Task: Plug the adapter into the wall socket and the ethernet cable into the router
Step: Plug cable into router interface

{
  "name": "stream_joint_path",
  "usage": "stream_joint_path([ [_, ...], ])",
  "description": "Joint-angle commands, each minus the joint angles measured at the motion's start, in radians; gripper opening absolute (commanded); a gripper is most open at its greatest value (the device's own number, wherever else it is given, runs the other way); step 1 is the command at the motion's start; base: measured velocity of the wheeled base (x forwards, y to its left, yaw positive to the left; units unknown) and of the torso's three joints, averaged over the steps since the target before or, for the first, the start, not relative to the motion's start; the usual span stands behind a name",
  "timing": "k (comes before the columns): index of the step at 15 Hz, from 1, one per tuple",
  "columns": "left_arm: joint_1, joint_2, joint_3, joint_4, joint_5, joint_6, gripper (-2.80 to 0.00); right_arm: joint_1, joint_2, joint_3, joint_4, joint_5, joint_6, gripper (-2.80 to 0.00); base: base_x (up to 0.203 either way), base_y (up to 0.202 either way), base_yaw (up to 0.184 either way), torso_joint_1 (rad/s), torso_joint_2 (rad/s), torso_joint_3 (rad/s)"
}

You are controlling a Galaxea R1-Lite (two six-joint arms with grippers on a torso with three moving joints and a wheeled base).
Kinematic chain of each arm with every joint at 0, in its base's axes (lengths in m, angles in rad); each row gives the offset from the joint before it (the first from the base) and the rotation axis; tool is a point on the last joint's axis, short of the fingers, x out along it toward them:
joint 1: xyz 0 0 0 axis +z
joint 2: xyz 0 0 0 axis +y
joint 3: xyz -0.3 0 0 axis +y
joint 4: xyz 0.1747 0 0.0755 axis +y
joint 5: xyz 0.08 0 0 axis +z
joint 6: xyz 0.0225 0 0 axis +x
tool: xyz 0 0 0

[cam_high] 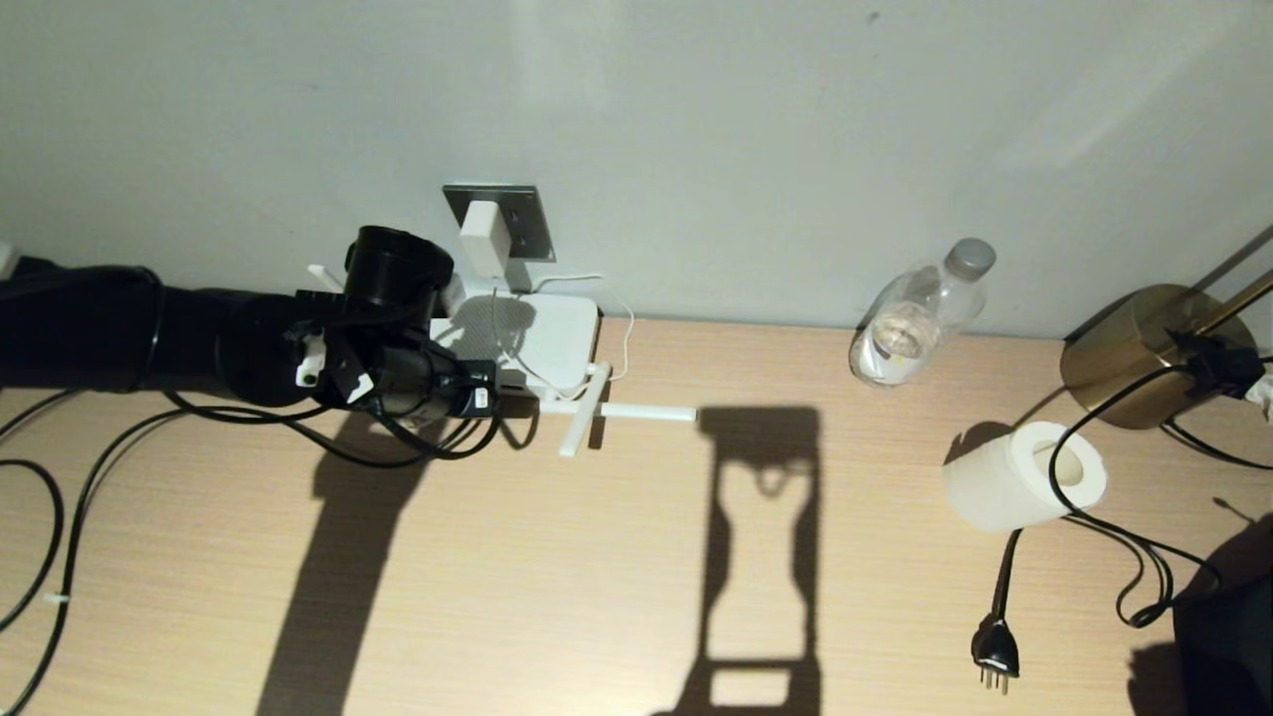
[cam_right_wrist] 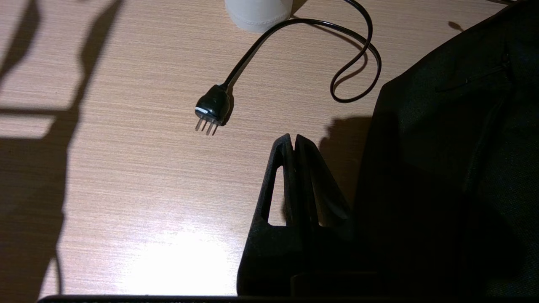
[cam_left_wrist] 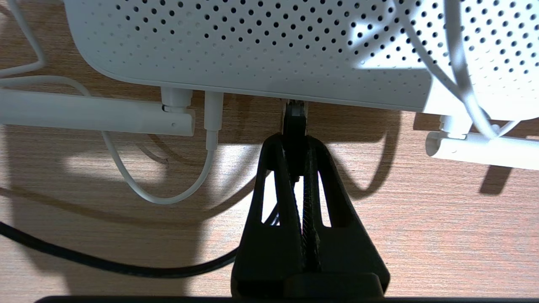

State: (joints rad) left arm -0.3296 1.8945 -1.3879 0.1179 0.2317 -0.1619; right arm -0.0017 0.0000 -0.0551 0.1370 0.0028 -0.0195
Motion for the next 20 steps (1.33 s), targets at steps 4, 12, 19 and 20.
stream_joint_path([
  [4, -0.006, -0.009, 0.003, 0.013, 0.020, -0.003, -2.80, 0.000, 0.001, 0.000, 0.001, 0.000, 0.000, -2.80, 0.000, 0.000, 0.000, 0.000, 0.00, 0.000],
  [12, -0.032, -0.006, 0.021, 0.025, 0.028, -0.036, -2.80, 0.000, 0.000, 0.000, 0.001, 0.000, 0.000, -2.80, 0.000, 0.000, 0.000, 0.000, 0.00, 0.000],
  [19, -0.031, -0.011, 0.019, 0.025, 0.047, -0.038, -2.80, 0.000, 0.000, 0.000, 0.001, 0.000, 0.000, -2.80, 0.000, 0.000, 0.000, 0.000, 0.00, 0.000],
  [20, -0.031, -0.012, 0.020, 0.025, 0.047, -0.038, -2.80, 0.000, 0.001, 0.000, 0.001, 0.000, 0.000, -2.80, 0.000, 0.000, 0.000, 0.000, 0.00, 0.000],
])
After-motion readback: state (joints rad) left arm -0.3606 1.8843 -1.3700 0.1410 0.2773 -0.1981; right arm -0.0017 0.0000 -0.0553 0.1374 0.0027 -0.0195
